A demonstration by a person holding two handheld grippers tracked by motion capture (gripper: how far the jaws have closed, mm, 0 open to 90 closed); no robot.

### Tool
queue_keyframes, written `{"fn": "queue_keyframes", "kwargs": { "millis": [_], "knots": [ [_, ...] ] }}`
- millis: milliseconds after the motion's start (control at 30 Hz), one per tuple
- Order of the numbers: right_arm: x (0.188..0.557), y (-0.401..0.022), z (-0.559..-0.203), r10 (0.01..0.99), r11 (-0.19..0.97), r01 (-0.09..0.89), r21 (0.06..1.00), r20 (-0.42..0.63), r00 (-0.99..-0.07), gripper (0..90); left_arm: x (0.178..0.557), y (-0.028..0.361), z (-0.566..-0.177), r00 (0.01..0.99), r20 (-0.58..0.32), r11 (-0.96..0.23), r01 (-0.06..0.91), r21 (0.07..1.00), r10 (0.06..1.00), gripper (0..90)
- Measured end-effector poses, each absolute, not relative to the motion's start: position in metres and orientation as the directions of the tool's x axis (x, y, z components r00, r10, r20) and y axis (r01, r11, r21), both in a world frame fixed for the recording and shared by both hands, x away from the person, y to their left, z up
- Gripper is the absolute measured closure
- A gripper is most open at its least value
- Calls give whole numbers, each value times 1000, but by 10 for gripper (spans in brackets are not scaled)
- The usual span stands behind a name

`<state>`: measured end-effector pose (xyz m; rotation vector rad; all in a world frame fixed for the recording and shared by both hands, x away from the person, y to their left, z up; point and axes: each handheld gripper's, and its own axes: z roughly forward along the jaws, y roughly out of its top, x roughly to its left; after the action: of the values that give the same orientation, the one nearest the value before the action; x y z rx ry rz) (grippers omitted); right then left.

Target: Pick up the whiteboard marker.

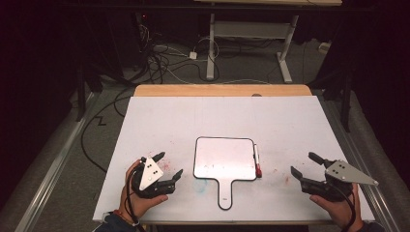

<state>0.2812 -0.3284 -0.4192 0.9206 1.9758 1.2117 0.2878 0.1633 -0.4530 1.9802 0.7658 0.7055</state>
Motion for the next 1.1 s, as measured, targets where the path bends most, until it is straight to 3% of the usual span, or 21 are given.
{"fn": "queue_keyframes", "kwargs": {
  "millis": [500,867,933,1100],
  "knots": [
    [288,-323,-426,798,373,277,886,-154,-583,270,295,156,-462,682,168,-462,275,843,712,205],
    [312,-314,-430,784,342,431,835,-1,-620,350,296,151,-465,686,203,-500,265,824,698,208],
    [321,-309,-429,770,345,467,814,39,-637,399,295,151,-466,688,211,-509,262,820,695,208],
    [344,-292,-428,767,349,540,766,98,-634,410,295,149,-467,694,205,-514,272,814,691,208]
  ]
}}
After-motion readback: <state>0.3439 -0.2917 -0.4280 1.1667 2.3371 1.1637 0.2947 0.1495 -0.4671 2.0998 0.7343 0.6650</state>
